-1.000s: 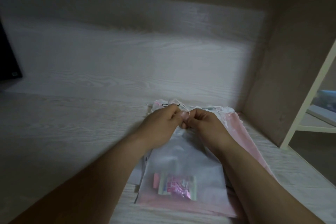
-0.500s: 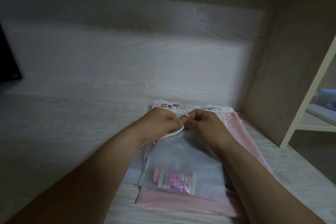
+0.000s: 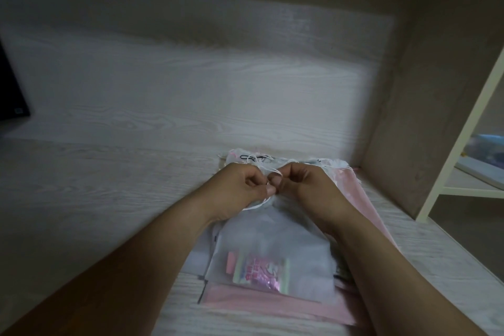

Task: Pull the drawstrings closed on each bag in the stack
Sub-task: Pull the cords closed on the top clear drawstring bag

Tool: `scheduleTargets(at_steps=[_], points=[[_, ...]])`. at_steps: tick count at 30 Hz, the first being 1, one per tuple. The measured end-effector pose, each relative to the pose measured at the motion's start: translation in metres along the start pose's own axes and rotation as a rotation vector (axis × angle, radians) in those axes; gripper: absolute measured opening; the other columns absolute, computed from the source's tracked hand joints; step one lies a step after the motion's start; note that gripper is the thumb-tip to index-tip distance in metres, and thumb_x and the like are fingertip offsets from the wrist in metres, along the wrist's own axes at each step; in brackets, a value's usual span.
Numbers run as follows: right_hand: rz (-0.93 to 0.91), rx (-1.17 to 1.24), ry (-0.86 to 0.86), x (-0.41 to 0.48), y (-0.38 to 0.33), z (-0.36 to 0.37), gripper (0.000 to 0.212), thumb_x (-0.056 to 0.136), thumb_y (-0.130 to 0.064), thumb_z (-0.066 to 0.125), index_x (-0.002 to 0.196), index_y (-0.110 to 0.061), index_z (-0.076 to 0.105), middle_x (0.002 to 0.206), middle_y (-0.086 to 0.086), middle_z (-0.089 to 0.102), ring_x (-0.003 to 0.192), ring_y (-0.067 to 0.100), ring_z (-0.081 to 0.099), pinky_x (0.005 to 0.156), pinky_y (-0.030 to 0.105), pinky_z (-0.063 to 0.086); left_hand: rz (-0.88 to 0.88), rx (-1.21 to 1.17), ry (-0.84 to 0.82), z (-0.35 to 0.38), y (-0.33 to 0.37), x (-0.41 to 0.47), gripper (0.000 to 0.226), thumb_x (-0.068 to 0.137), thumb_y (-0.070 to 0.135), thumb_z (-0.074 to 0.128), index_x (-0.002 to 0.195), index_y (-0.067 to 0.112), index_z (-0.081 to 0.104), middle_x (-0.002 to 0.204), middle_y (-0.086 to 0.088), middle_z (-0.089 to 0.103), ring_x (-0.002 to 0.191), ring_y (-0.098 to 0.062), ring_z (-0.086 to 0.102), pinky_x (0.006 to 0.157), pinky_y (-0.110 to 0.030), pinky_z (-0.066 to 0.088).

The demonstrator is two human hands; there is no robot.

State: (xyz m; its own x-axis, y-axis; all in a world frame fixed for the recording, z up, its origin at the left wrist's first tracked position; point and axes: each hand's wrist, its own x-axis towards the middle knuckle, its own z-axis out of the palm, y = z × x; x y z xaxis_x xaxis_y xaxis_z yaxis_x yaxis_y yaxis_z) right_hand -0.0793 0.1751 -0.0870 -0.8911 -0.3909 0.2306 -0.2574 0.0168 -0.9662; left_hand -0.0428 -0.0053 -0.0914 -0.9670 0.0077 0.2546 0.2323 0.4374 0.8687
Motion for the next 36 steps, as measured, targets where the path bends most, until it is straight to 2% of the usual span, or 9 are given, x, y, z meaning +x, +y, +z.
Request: scheduleTargets(at_steps=[3, 6, 8, 13, 17, 20, 23, 32, 36], points=[[-0.044, -0.115, 0.024, 0.003, 0.002, 0.001, 0.016, 0.094, -0.009, 0.073, 0.080, -0.017, 0.074, 0.089, 0.022, 0.076, 0.079, 0.022, 0.062, 0.079, 0.041, 0.050, 0.013, 0.102, 0.041, 0.000, 0.003, 0.000, 0.018, 0.088, 0.025, 0.079, 0.082, 0.009, 0.071, 0.054, 0.011, 0.054, 0.049, -0.001, 0.041, 0.051, -0.017, 0.033], [-0.065, -0.177, 0.036, 0.005, 0.004, 0.001, 0.017, 0.091, -0.014, 0.075, 0.075, -0.022, 0.075, 0.089, 0.017, 0.078, 0.077, 0.020, 0.064, 0.079, 0.041, 0.051, 0.077, 0.258, 0.078, 0.000, 0.007, 0.000, 0.014, 0.089, 0.021, 0.076, 0.077, 0.015, 0.071, 0.062, 0.008, 0.063, 0.049, 0.003, 0.046, 0.060, -0.015, 0.032], [-0.061, -0.181, 0.049, 0.005, 0.005, 0.000, 0.021, 0.091, -0.010, 0.075, 0.074, -0.020, 0.074, 0.085, 0.013, 0.078, 0.075, 0.017, 0.062, 0.077, 0.039, 0.050, 0.110, 0.293, 0.098, 0.000, 0.011, -0.003, 0.016, 0.090, 0.017, 0.072, 0.074, 0.019, 0.068, 0.063, 0.007, 0.063, 0.049, 0.002, 0.047, 0.055, -0.014, 0.035], [-0.057, -0.165, 0.051, 0.006, 0.005, 0.000, 0.019, 0.091, -0.005, 0.074, 0.078, -0.018, 0.075, 0.080, 0.004, 0.076, 0.072, 0.013, 0.062, 0.075, 0.035, 0.050, 0.059, 0.208, 0.047, -0.001, 0.018, -0.005, 0.015, 0.091, 0.016, 0.064, 0.079, 0.007, 0.065, 0.059, 0.003, 0.059, 0.048, -0.009, 0.049, 0.048, -0.018, 0.038], [-0.056, -0.145, 0.057, 0.006, 0.004, 0.001, 0.011, 0.092, -0.007, 0.075, 0.082, -0.012, 0.076, 0.086, 0.017, 0.077, 0.074, 0.016, 0.063, 0.077, 0.036, 0.051, -0.088, -0.052, -0.058, -0.002, 0.020, -0.005, 0.020, 0.093, 0.008, 0.055, 0.077, 0.007, 0.067, 0.063, -0.003, 0.057, 0.051, -0.011, 0.046, 0.048, -0.019, 0.038], [-0.039, -0.129, 0.048, 0.003, 0.002, 0.000, 0.005, 0.093, -0.007, 0.074, 0.088, -0.005, 0.076, 0.093, 0.023, 0.077, 0.075, 0.019, 0.063, 0.076, 0.037, 0.051, -0.081, -0.058, -0.082, -0.003, 0.017, -0.006, 0.020, 0.092, 0.010, 0.060, 0.074, 0.009, 0.069, 0.065, -0.002, 0.060, 0.058, -0.014, 0.047, 0.053, -0.018, 0.037], [-0.024, -0.095, 0.029, 0.000, 0.000, 0.000, 0.006, 0.093, -0.006, 0.074, 0.087, -0.005, 0.076, 0.086, 0.019, 0.076, 0.074, 0.019, 0.061, 0.073, 0.036, 0.048, -0.031, -0.057, -0.053, -0.003, 0.013, -0.007, 0.019, 0.088, 0.007, 0.067, 0.070, 0.012, 0.069, 0.059, 0.002, 0.060, 0.053, -0.008, 0.048, 0.055, -0.013, 0.038], [-0.031, -0.060, 0.031, 0.002, 0.000, -0.001, 0.015, 0.091, -0.003, 0.074, 0.081, -0.013, 0.076, 0.084, 0.018, 0.073, 0.078, 0.022, 0.061, 0.078, 0.039, 0.049, 0.049, 0.037, 0.003, 0.002, 0.000, 0.002, 0.012, 0.089, 0.024, 0.079, 0.090, 0.014, 0.072, 0.072, 0.001, 0.061, 0.067, -0.011, 0.048, 0.065, -0.028, 0.040], [-0.089, -0.138, 0.071, 0.004, 0.001, 0.000, 0.011, 0.091, -0.003, 0.075, 0.083, -0.010, 0.076, 0.088, 0.022, 0.077, 0.076, 0.018, 0.065, 0.077, 0.036, 0.053, 0.072, 0.164, 0.049, 0.003, -0.002, 0.003, 0.020, 0.092, 0.027, 0.076, 0.077, 0.016, 0.070, 0.065, 0.005, 0.056, 0.058, -0.005, 0.042, 0.057, -0.023, 0.035]])
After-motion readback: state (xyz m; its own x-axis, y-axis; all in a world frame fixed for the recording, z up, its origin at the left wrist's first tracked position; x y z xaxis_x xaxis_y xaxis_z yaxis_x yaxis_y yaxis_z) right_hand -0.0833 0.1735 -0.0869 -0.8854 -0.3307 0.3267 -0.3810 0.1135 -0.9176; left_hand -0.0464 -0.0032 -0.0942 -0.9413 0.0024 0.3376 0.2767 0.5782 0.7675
